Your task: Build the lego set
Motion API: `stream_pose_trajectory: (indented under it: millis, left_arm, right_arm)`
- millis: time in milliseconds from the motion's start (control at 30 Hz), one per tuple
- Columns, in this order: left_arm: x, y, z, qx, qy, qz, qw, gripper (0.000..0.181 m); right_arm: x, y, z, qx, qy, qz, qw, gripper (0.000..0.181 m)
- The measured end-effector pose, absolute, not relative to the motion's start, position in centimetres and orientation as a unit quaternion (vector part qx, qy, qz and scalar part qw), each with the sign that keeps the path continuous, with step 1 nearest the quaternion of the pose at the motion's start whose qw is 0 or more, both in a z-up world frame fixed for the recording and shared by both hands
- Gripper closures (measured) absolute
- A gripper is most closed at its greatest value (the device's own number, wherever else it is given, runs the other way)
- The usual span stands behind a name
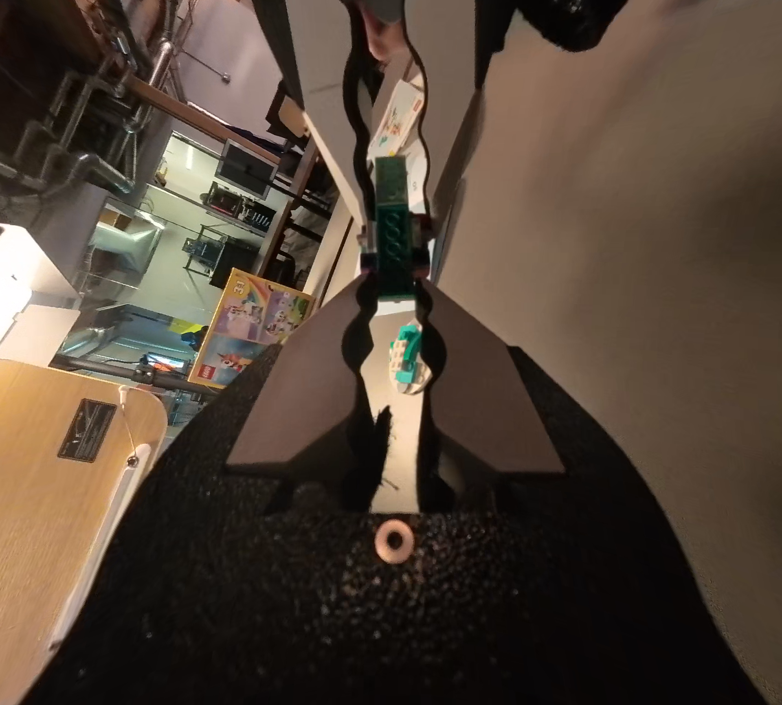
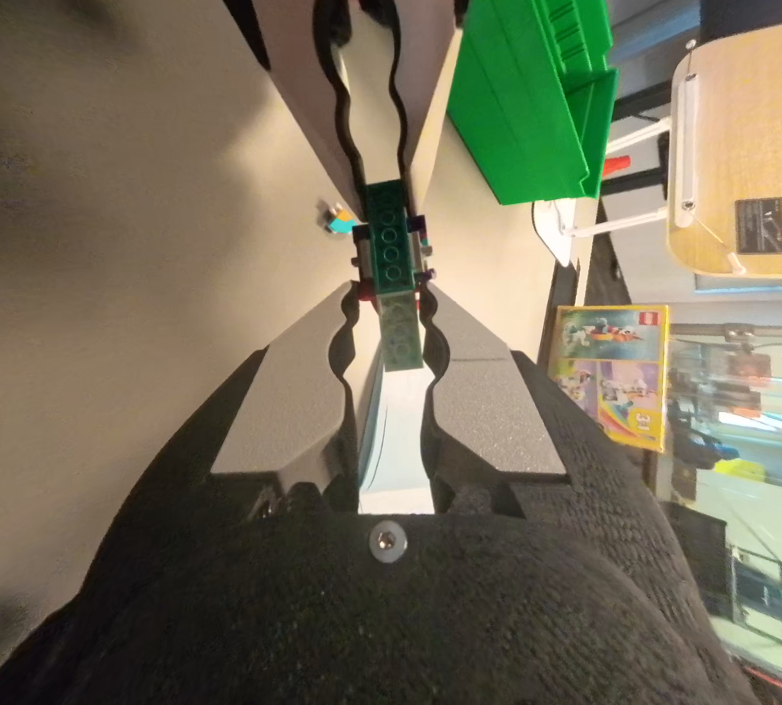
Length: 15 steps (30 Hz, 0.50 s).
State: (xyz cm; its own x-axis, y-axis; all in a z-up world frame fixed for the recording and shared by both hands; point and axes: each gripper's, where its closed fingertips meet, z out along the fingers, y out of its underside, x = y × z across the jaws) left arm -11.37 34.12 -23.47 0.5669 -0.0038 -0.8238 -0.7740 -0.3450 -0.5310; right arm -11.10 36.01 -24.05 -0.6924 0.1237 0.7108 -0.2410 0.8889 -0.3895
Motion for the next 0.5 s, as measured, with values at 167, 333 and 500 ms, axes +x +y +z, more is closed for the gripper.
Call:
stream_pose_trajectory:
  millis: [167,333,500]
  left_arm:
    - [-11.19,34.18,-23.16,-0.732,0.256,0.371,0.510,0.167]
    - [-11.34,34.16,-23.11,-0.727,0.252,0.381,0.513,0.167]
    - [-11.46,34.13,-22.96,-0.715,0.262,0.396,0.513,0.166]
  right_arm:
    - [-11.17,36.07,-24.02,0.056,-0.886,0.205,0.413,0.155]
    - [-11.29,36.05,-23.89,0.060,-0.882,0.204,0.420,0.155]
    - [-11.43,36.03,-23.68,0.067,-0.873,0.206,0.436,0.155]
